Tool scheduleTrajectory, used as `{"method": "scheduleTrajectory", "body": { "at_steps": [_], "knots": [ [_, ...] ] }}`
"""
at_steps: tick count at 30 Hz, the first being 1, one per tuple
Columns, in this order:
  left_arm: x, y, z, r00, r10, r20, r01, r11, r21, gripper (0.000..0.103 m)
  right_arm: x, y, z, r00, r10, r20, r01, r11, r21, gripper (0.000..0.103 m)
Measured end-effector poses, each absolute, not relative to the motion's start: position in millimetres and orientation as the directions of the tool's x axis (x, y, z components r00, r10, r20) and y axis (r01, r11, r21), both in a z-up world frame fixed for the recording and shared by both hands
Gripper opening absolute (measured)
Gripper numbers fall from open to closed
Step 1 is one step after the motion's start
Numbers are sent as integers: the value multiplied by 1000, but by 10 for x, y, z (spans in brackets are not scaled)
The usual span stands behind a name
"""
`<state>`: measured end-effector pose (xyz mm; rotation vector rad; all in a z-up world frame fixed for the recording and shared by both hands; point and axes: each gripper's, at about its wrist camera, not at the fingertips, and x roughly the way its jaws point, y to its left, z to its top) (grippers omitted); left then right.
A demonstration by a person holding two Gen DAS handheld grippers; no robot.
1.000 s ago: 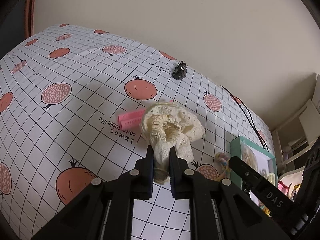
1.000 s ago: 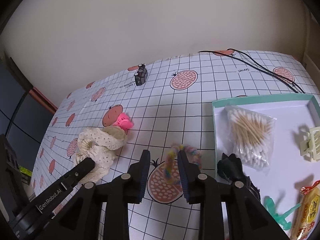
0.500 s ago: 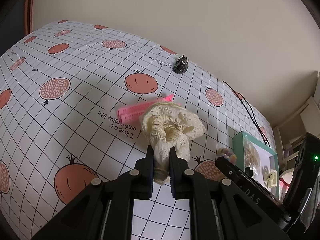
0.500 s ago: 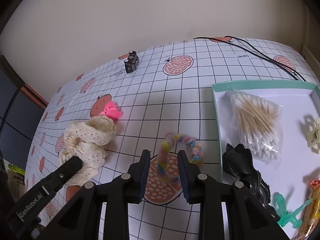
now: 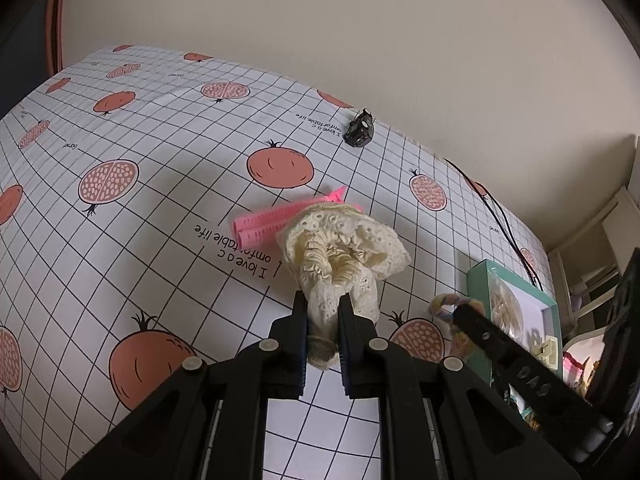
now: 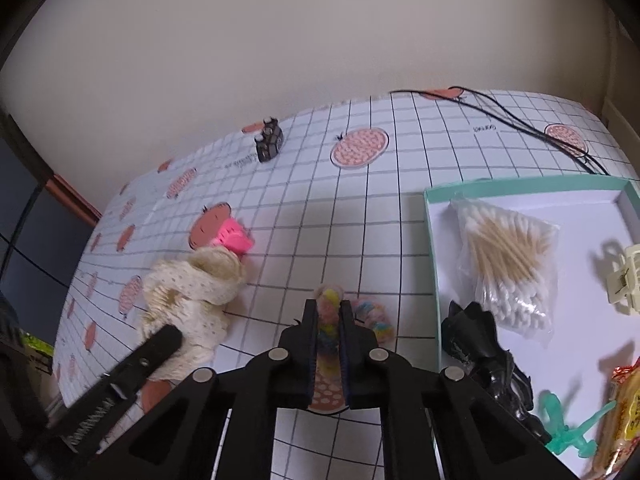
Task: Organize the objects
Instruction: 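Carry the lace cloth and beaded bracelet over the white tray with both grippers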
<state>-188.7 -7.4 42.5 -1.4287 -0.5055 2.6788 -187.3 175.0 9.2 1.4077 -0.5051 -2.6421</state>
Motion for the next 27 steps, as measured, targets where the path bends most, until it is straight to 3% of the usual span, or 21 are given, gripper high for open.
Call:
{"method": "scheduleTrajectory", "body": {
  "at_steps": [11,27],
  "knots": [
    [-1883,-77,606,-608,250,-754,76,-926,-369,13,-1753,1990,484,-644,-291,-708,-56,-904,423,10],
    [-1718,597,879,-631,358,-688,-97,-917,-388,13,-1649,2754,735,-678,-161,-718,-152,-924,351,10]
  ]
}}
